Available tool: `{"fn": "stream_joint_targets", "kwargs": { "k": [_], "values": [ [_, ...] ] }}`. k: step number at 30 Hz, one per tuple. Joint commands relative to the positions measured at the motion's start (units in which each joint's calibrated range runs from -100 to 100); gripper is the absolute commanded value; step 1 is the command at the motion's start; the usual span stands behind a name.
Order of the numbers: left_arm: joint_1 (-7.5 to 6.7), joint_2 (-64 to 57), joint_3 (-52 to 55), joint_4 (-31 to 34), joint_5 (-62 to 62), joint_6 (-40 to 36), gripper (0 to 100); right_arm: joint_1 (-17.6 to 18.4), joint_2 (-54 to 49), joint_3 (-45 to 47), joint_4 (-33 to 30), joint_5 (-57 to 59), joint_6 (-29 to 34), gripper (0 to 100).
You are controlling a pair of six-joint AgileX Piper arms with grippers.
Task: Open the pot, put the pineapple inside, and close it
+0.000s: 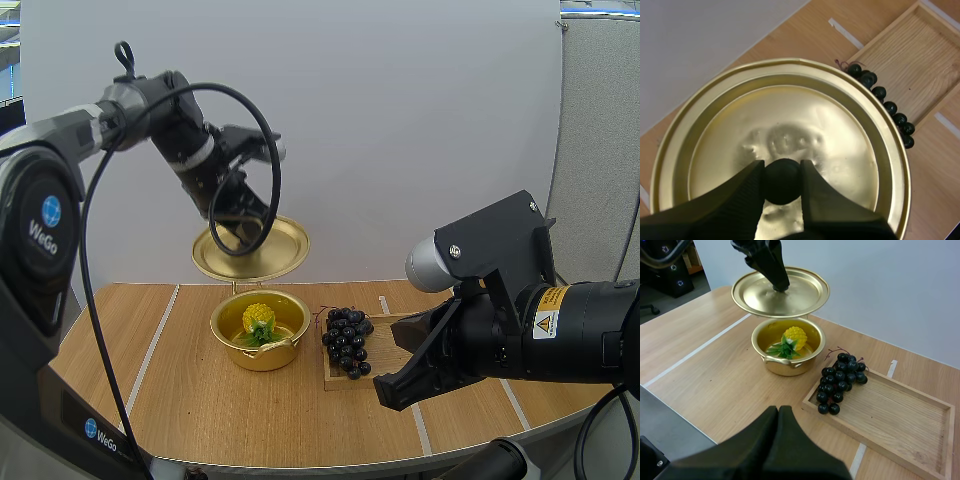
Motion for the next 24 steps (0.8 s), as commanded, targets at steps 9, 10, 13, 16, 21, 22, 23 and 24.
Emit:
{"fn": "stream_joint_targets", "kwargs": {
  "k": [9,10,13,16,21,22,23,24],
  "values": [
    [-0.09,0.29,12.03,-4.38,-26.48,5.69,0,-0.25,-0.37,0.1,-0.32,0.2,-0.21,0],
    [-0.09,0.29,12.8,-5.98,-27.42,6.92,0,-0.25,-0.37,0.1,-0.32,0.2,-0.21,0],
    [-0.09,0.44,14.38,-10.89,-28.61,11.18,0,-0.25,-0.37,0.1,-0.32,0.2,-0.21,0],
    [-0.09,0.59,15.3,-11.6,-31.02,12.15,0,-0.25,-0.37,0.1,-0.32,0.2,-0.21,0],
    [-0.03,0.68,15.3,-10.61,-31.49,12.27,0,-0.25,-0.37,0.1,-0.32,0.2,-0.21,0],
    [-0.03,0.68,15.3,-10.16,-31.55,12.27,0,-0.25,-0.37,0.1,-0.32,0.2,-0.21,0],
    [-0.03,0.82,15.3,-9.33,-31.55,12.27,0,-0.25,-0.37,0.1,-0.32,0.2,-0.21,0],
    [-0.03,0.94,15.3,-8.8,-31.55,12.27,0,-0.25,-0.37,0.1,-0.32,0.2,-0.21,0]
  ]
}}
